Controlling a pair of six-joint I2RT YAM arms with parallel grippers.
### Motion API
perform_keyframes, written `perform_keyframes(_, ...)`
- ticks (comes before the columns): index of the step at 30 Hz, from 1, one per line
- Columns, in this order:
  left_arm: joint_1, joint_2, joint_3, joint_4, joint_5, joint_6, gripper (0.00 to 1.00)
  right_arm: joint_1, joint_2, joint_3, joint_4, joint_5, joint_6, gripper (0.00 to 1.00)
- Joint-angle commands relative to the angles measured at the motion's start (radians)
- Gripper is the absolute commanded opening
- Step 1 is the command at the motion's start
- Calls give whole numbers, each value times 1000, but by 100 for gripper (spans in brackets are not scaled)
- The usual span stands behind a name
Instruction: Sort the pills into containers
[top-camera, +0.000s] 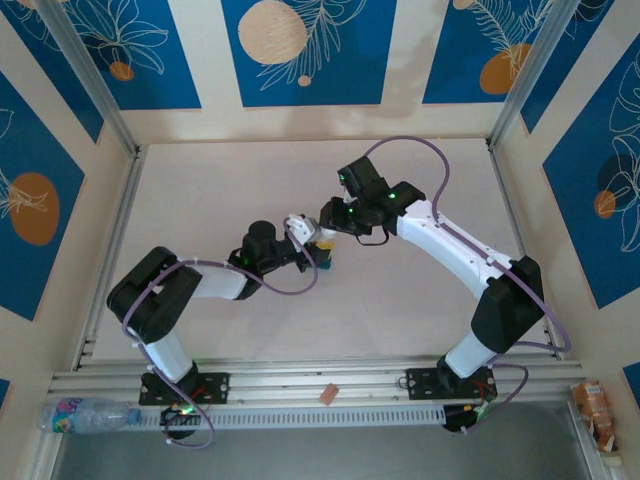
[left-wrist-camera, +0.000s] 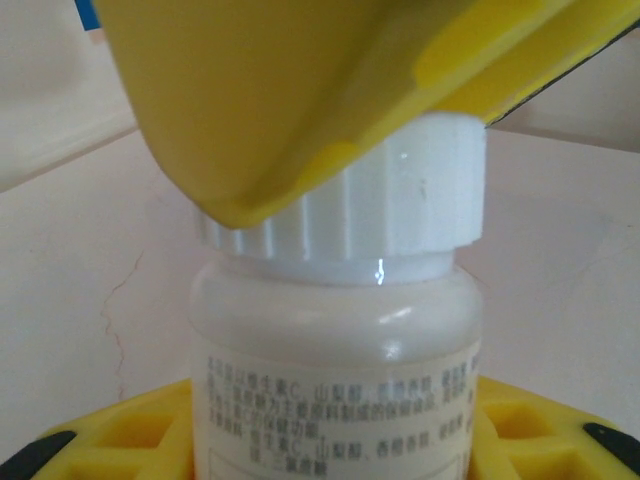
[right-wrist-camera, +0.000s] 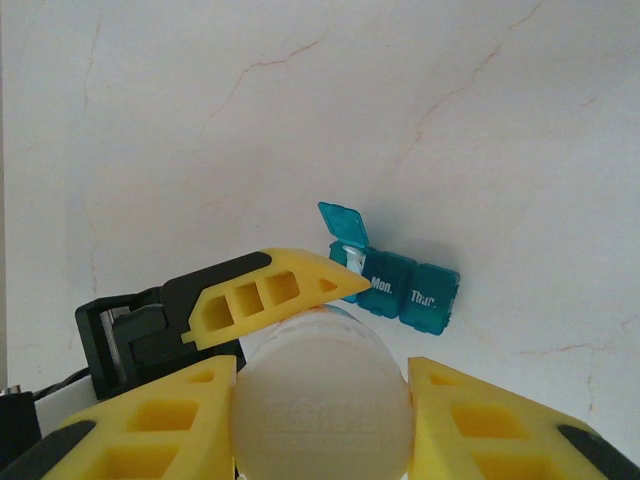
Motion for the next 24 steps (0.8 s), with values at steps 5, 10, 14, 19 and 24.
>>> perform_keyframes(5,-29,-32,42,237,13,-3,0,52,18,-42,-31,-152,69,30)
perform_keyframes(10,-28,-36,37,231,12,3,0,50,15,-32,-37,-150,69,31)
perform_keyframes(14,-29,-34,36,223,10,7,0,38,6,-16,-54,-151,56,36)
perform_keyframes(19,-29,-28,42,216,14,1,0,2,-19,20,-78,-157,30,46)
perform_keyframes(24,-27,-26,58,185,23,0,0,-55,-46,82,-116,-182,-7,67)
